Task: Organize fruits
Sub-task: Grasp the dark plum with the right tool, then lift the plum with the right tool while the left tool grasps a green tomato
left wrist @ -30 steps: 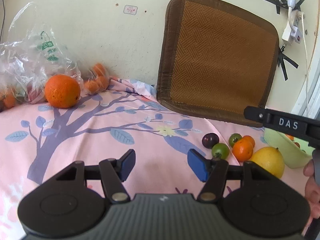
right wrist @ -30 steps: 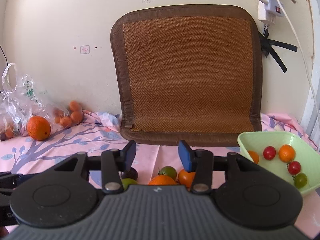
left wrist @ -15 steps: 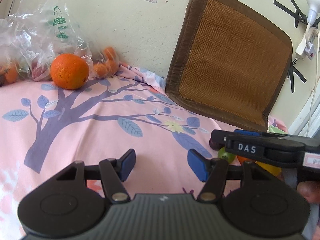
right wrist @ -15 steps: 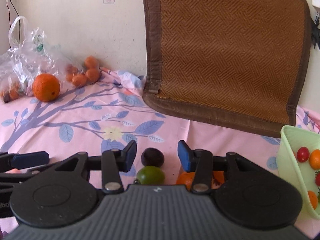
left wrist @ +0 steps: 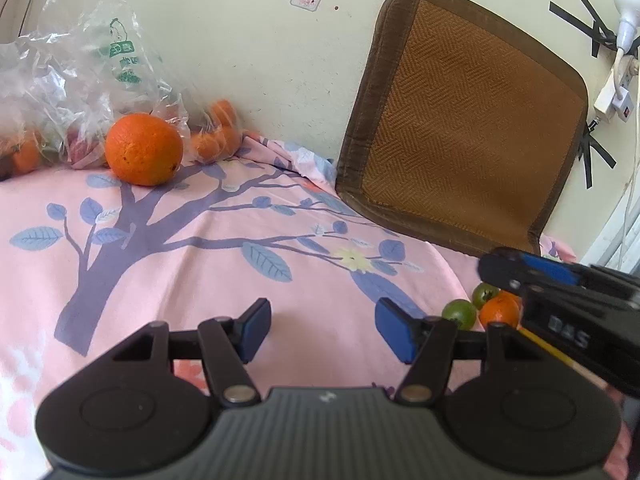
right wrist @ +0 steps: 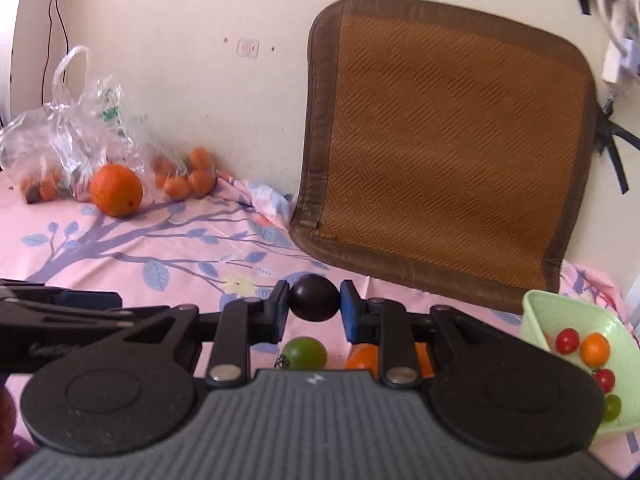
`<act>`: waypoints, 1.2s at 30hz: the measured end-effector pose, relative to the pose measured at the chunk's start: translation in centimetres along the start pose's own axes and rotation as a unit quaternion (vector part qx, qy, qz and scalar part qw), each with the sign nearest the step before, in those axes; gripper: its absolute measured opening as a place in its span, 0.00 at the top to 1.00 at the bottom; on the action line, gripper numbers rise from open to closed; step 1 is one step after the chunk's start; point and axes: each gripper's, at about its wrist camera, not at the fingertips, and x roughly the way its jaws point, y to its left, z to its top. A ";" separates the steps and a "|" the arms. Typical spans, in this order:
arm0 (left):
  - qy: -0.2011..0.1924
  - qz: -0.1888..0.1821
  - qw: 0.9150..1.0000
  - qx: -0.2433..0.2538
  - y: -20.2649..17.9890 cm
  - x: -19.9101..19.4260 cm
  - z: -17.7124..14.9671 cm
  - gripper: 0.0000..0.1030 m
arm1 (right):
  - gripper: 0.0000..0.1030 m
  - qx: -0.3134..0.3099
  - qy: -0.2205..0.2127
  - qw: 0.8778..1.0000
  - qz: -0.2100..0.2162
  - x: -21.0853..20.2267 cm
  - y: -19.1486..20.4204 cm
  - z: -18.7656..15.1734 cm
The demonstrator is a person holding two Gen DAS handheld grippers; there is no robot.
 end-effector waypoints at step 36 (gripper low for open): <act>-0.035 0.010 0.992 0.119 -3.5 -0.9 -1.4 0.41 | 0.68 0.059 0.034 0.998 -0.011 -8.8 -4.7 -11.2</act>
